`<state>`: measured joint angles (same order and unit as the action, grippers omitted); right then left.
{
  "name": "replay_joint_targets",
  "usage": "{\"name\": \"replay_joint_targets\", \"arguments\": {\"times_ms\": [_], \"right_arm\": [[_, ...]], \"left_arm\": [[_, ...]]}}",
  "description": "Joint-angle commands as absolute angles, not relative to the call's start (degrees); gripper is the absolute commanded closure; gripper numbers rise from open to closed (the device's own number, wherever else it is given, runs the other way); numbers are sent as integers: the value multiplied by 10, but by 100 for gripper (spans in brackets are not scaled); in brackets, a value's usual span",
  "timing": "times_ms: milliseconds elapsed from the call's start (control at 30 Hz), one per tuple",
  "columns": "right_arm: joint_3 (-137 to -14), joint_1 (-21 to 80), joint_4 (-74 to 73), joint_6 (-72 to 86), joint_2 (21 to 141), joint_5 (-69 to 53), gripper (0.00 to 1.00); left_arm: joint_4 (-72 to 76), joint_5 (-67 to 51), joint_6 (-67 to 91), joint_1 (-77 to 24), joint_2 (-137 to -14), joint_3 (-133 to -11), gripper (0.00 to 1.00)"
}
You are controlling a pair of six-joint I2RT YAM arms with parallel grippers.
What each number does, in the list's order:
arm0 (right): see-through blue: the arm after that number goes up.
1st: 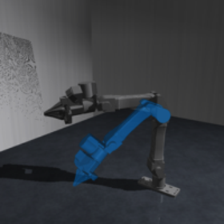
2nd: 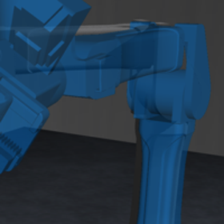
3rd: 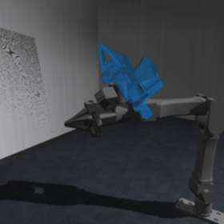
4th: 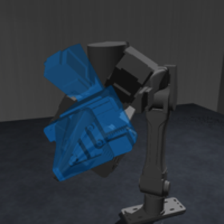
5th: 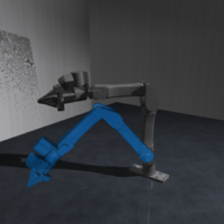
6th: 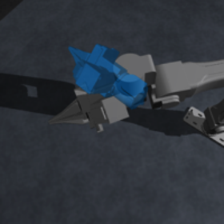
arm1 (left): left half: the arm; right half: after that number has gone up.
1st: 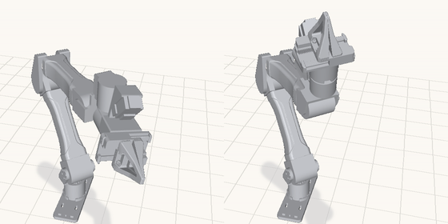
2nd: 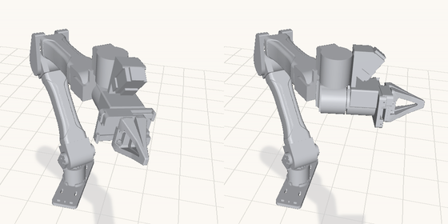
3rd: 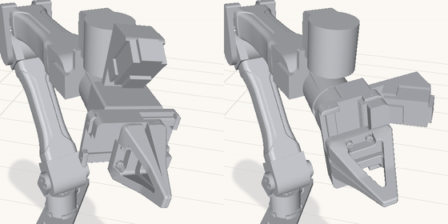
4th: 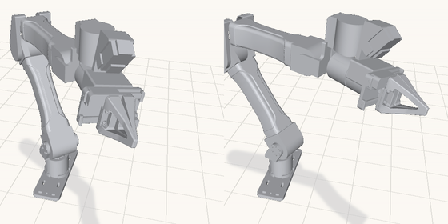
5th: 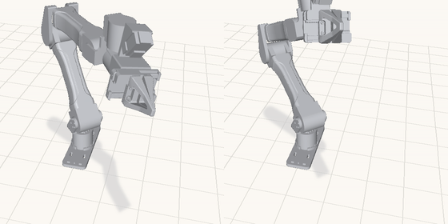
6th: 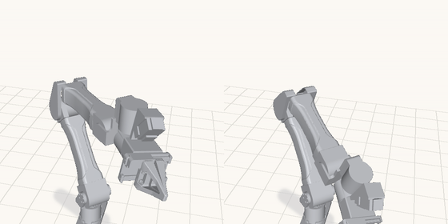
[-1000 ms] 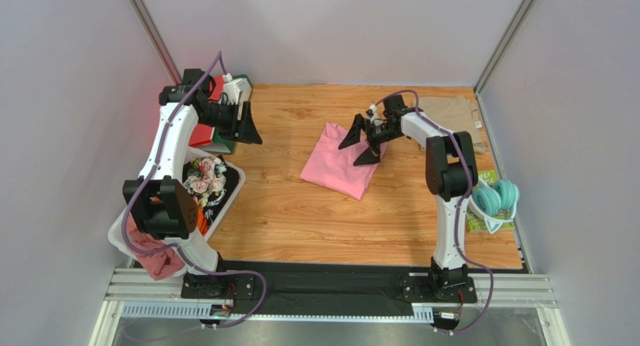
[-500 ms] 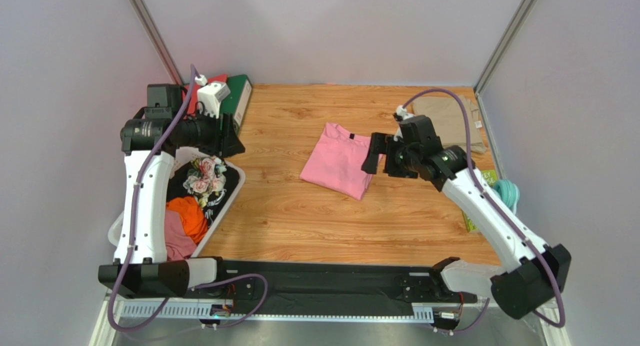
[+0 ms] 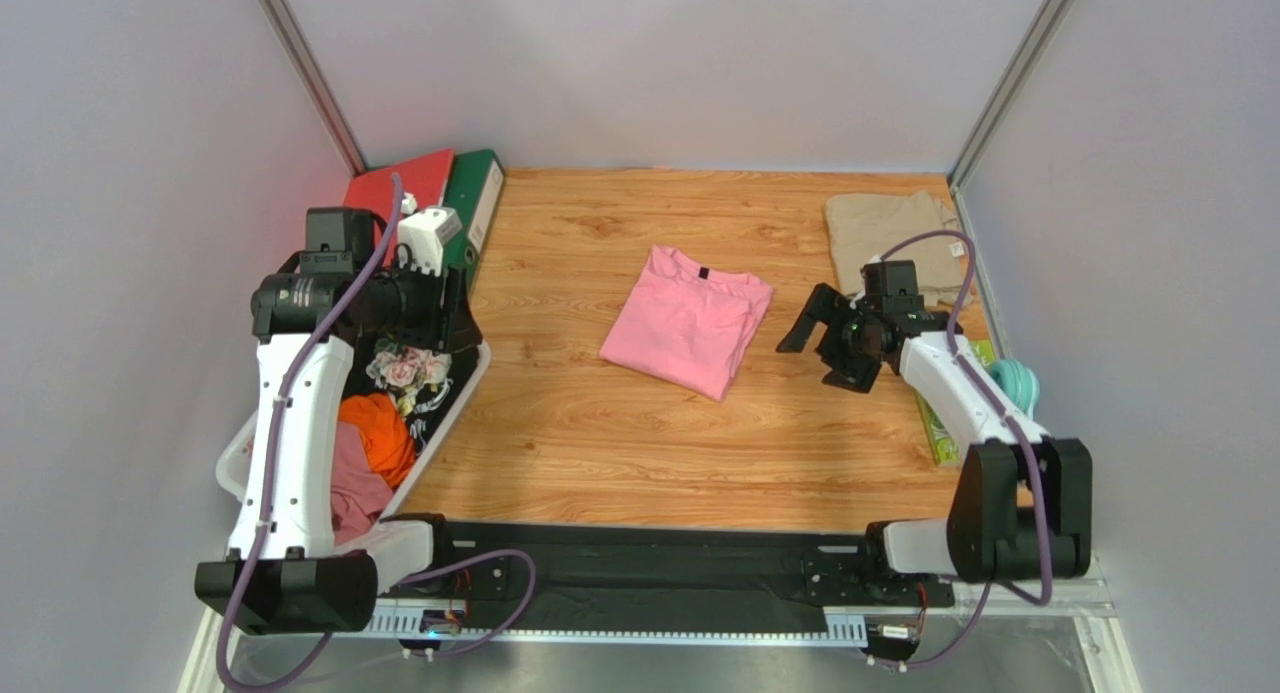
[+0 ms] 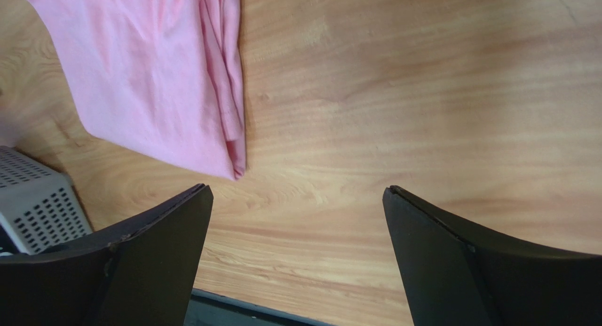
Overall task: Fold and stack the t-shirts
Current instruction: Smooth out wrinkles on the folded tshirt
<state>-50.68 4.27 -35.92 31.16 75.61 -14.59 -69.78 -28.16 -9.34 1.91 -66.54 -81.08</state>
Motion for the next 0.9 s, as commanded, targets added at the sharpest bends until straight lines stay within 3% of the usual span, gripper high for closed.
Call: {"name": "replay_joint_targets", "arguments": {"times_ms": [0, 133, 333, 867], "right_arm": [[-553, 22, -234, 325, 854, -281, 0], [-620, 21, -199, 322, 961, -372, 0], [-704, 12, -217, 299, 1092, -376, 0], [-867, 5, -244, 286, 1254, -389, 0]], "left_arm": [[-715, -271, -103, 22, -653, -833, 43], [-715, -272, -102, 22, -669, -831, 43], [-701, -276, -97, 22, -694, -828, 43], [-687, -301, -91, 22, -752, -844, 43]]}}
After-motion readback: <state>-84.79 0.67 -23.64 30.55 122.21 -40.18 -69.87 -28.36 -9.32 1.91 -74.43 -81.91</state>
